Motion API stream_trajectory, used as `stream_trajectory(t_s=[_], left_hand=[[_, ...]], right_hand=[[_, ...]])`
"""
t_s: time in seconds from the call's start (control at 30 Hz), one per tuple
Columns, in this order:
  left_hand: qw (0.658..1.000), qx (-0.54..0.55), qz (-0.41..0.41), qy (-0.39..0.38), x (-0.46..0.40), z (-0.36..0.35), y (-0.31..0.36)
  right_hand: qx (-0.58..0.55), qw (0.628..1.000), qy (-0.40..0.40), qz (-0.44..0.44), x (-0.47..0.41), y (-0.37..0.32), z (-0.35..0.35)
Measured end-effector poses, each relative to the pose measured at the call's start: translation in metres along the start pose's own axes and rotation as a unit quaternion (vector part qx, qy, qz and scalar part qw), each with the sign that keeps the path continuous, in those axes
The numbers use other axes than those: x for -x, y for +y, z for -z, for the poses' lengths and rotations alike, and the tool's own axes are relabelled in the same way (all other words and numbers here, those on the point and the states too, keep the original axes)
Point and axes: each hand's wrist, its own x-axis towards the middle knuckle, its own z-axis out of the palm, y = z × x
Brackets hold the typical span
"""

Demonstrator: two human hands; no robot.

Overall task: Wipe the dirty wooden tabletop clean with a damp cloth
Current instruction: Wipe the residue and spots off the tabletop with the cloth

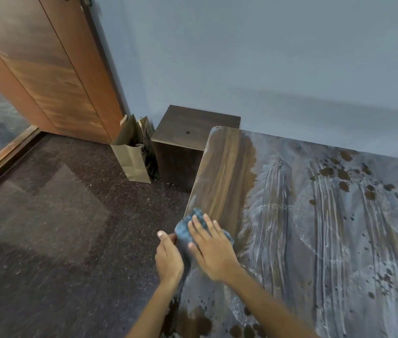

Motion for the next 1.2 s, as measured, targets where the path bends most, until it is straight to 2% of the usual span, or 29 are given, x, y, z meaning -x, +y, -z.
stream_trajectory(t_s=[0.1,0.17,0.23,0.3,0.37,0.5,0.7,0.83,0.9,0.97,1.03,1.13,1.2], left_hand=[[1.000,0.006,-0.004,-0.013,-0.001,0.001,-0.002],[1.000,0.009,-0.007,-0.025,-0.001,0.002,-0.003],[0.999,0.006,-0.009,-0.031,0.000,0.004,-0.003],[0.999,-0.002,-0.009,-0.037,0.001,0.005,-0.004],[0.999,-0.007,-0.003,-0.042,0.002,0.006,-0.006],[0.999,-0.013,0.008,-0.041,0.005,0.009,-0.006],[0.999,-0.012,0.013,-0.042,0.006,0.010,-0.005],[0.999,-0.008,0.012,-0.050,0.005,0.012,-0.006],[0.998,-0.004,0.011,-0.054,0.004,0.014,-0.007],[0.998,0.001,0.016,-0.055,0.006,0.016,-0.006],[0.998,0.001,0.022,-0.055,0.007,0.018,-0.006],[0.998,0.003,0.041,-0.052,0.008,0.020,-0.006],[0.998,0.005,0.050,-0.047,0.009,0.021,-0.007]], right_hand=[[0.025,0.998,-0.001,0.065,0.047,-0.003,-0.007],[0.034,0.997,-0.017,0.069,0.066,0.008,-0.003],[0.066,0.997,-0.004,0.031,0.064,0.030,0.001],[0.081,0.996,-0.004,-0.048,0.047,0.050,0.004],[0.052,0.992,-0.004,-0.111,0.024,0.057,0.007],[-0.008,0.990,0.023,-0.139,-0.011,0.031,0.006],[0.005,1.000,-0.017,0.005,0.015,-0.009,-0.001],[0.028,0.994,-0.044,0.094,0.066,0.003,-0.006],[0.057,0.995,-0.030,0.071,0.073,0.026,-0.003],[0.070,0.997,-0.033,-0.010,0.061,0.042,0.003],[0.035,0.996,-0.030,-0.073,0.040,0.040,0.010],[-0.010,0.993,-0.013,-0.115,0.009,0.015,0.007],[-0.008,0.995,-0.023,-0.102,0.003,-0.008,0.006]])
